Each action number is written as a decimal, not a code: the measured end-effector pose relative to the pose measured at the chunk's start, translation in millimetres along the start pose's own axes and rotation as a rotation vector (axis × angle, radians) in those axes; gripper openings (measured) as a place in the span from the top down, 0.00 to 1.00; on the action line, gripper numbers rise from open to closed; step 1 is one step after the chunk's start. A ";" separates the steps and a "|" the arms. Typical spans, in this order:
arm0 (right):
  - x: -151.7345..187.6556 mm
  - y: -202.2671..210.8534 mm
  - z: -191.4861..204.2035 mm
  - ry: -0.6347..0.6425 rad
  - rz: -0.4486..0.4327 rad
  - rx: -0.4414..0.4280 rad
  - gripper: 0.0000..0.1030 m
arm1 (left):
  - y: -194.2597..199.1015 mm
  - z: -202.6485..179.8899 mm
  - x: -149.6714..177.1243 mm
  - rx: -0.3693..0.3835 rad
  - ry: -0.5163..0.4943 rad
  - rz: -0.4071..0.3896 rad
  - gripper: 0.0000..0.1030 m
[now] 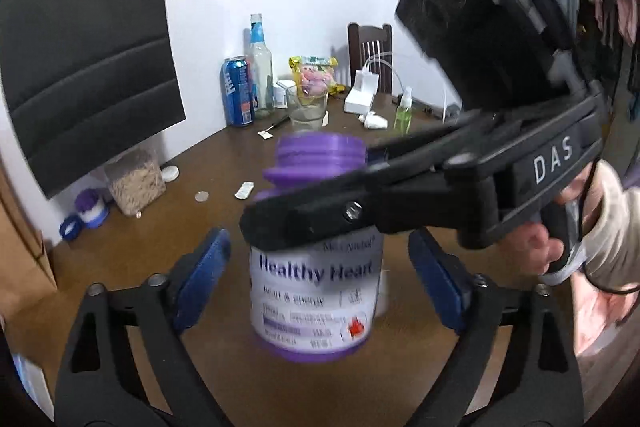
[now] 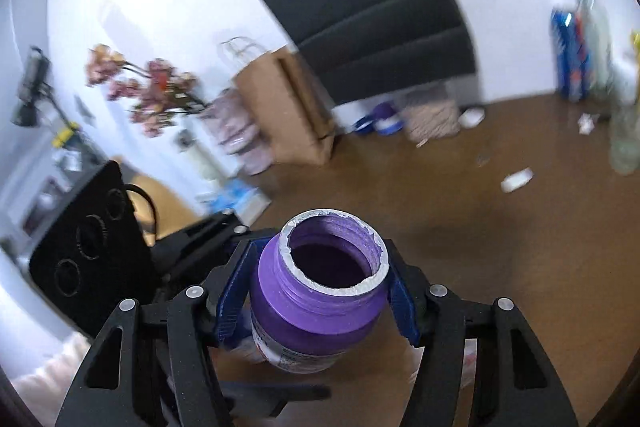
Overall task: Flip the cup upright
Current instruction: 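Hold the bottle in the left tool while the right tool grasps it rim-up from above, then lower the upright purple bottle onto the table with the right tool and open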
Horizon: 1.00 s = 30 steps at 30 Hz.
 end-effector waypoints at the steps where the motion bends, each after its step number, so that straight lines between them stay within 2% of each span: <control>1: -1.8 -3.8 -2.7 0.012 -0.003 0.030 0.36 | -4.4 4.1 1.6 -0.009 0.016 0.001 0.14; 3: -2.8 -5.7 -7.3 0.018 -0.009 0.049 0.36 | -11.9 14.0 3.3 -0.029 0.069 0.036 0.14; 6: -0.8 -7.8 -3.3 0.047 -0.021 0.083 0.36 | 4.0 23.3 2.7 -0.067 0.144 -0.023 0.12; 9: 2.8 -9.2 13.9 0.113 -0.025 0.112 0.36 | 26.3 22.7 7.1 -0.191 0.158 -0.083 0.07; 13: 19.0 -12.1 41.8 0.202 -0.015 0.133 0.36 | 54.3 19.3 26.4 -0.319 0.204 -0.079 0.07; 17: 31.2 -2.4 63.8 0.215 -0.062 0.099 0.36 | 98.5 -3.5 39.6 -0.500 0.150 -0.205 0.07; 20: 36.7 4.0 80.9 0.246 -0.063 0.117 0.36 | 115.3 -30.5 41.7 -0.549 0.125 -0.258 0.06; 22: 44.6 4.9 91.5 0.261 -0.038 0.114 0.36 | 118.9 -40.3 42.1 -0.518 0.135 -0.258 0.00; 26: 60.8 2.1 95.5 0.284 0.019 0.128 0.36 | 112.8 -38.3 64.2 -0.449 0.239 -0.172 0.00; 30: 77.2 -17.5 88.8 0.314 0.097 0.155 0.36 | 96.2 -27.1 90.8 -0.369 0.290 -0.117 0.00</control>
Point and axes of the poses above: each gripper's, at about its wrist camera, not at the fingertips, and y roughly against the way its jaws point, z to its left, x to its underside, the point moved 5 cm from there along -y, roughly the way its jaws point, and after that the axes turned 8 degrees about -x, right-handed, at the moved point
